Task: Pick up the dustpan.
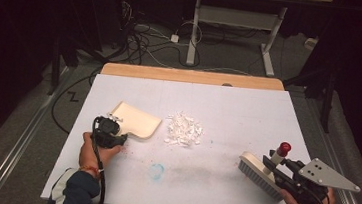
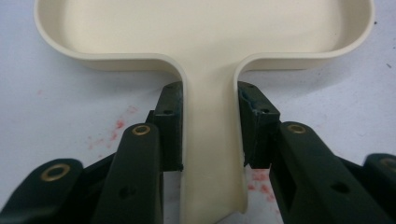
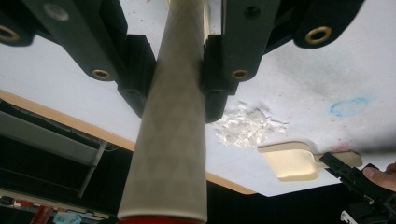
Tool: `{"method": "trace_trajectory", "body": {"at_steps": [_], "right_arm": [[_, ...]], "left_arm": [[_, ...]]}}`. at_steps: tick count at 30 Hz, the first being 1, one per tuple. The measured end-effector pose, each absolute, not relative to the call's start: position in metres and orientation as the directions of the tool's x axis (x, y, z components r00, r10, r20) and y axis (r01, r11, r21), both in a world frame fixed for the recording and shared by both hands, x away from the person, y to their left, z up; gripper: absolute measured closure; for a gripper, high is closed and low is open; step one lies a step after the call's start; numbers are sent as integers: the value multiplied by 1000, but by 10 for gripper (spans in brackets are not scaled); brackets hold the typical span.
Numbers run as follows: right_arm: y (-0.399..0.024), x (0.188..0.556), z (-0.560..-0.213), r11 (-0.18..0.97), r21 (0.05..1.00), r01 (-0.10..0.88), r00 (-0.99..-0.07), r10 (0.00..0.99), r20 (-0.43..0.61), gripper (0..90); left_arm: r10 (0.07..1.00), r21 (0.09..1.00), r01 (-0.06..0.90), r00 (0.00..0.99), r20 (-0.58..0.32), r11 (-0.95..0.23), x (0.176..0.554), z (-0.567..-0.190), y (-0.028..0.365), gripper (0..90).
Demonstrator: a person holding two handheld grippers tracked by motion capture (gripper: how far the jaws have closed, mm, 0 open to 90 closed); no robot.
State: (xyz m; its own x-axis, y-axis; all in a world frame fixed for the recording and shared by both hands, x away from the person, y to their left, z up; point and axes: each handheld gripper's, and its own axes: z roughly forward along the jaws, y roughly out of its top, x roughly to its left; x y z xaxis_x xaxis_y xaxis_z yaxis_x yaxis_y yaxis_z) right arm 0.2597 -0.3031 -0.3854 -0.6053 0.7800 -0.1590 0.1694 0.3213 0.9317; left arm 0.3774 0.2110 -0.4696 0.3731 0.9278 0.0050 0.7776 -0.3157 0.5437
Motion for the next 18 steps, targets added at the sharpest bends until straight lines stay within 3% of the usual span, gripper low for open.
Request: {"method": "trace_trajectory", "body": {"at_steps": [6, 18], "right_arm": [[-306, 260, -385, 317, 933, 171, -597, 787, -158, 698], [-308, 258, -385, 318, 932, 173, -586, 794, -162, 698]], "left_arm": [[898, 546, 741, 436, 51, -391, 365, -449, 215, 636], [841, 534, 696, 539, 55, -480, 325, -426, 220, 636]]}}
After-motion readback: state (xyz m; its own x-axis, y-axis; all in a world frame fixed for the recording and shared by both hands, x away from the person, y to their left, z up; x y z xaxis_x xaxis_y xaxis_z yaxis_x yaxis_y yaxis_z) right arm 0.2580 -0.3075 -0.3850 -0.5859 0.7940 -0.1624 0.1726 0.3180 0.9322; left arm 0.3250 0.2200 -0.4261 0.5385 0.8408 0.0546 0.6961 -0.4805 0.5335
